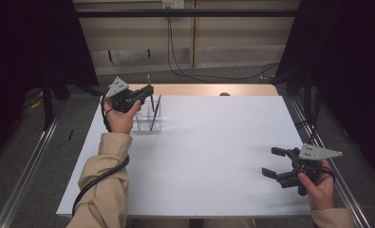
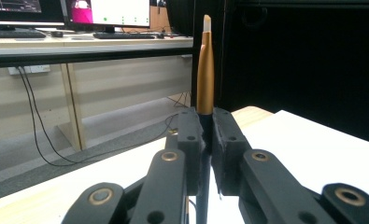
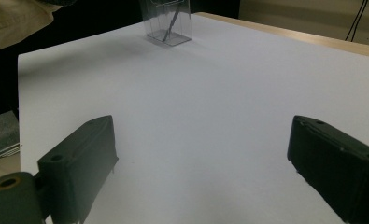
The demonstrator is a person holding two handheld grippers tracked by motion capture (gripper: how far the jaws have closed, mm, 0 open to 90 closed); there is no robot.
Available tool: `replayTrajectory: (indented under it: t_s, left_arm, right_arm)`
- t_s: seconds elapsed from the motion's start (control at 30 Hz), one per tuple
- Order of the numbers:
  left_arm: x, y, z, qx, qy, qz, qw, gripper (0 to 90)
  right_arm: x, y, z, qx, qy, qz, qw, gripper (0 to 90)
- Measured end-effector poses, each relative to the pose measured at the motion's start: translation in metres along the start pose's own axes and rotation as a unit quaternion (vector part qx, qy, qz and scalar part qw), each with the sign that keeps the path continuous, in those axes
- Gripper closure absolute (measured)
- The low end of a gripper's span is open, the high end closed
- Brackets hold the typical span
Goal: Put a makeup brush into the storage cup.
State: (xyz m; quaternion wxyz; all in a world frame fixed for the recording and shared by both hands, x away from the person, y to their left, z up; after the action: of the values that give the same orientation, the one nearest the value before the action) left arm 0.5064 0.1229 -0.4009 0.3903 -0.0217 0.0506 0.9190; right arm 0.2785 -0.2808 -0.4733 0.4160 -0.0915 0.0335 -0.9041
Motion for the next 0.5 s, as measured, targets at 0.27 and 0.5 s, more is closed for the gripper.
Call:
replayTrajectory:
  t_s: [0.27, 0.5]
  left_arm:
    - [-0.0012, -0.0004, -0.0067, -0.001, -0.001, 0.002, 1.0, 83.4]
    - [-0.0012, 0.001, -0.0098, -0.002, -0.003, 0.0, 1.0, 83.4]
  right_arm:
    - [-0.0005, -0.0005, -0.0003, -0.001, 0.0, 0.003, 1.0, 8.1]
    - [-0.002, -0.0004, 0.0003, 0.0, 0.001, 0.004, 1.0, 8.1]
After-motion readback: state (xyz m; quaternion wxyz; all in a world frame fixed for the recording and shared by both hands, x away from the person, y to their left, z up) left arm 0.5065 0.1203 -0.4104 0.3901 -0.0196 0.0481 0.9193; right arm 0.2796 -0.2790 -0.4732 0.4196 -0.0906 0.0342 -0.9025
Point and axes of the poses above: each handheld gripper's, and its own axes: x roughly backward along the jaws, z roughly out of its top, y roughly to its right, the point moved 8 cm from there along -x, roughly forward along the jaws, and after that the axes turned 13 degrees about y, right-handed, at the moved point
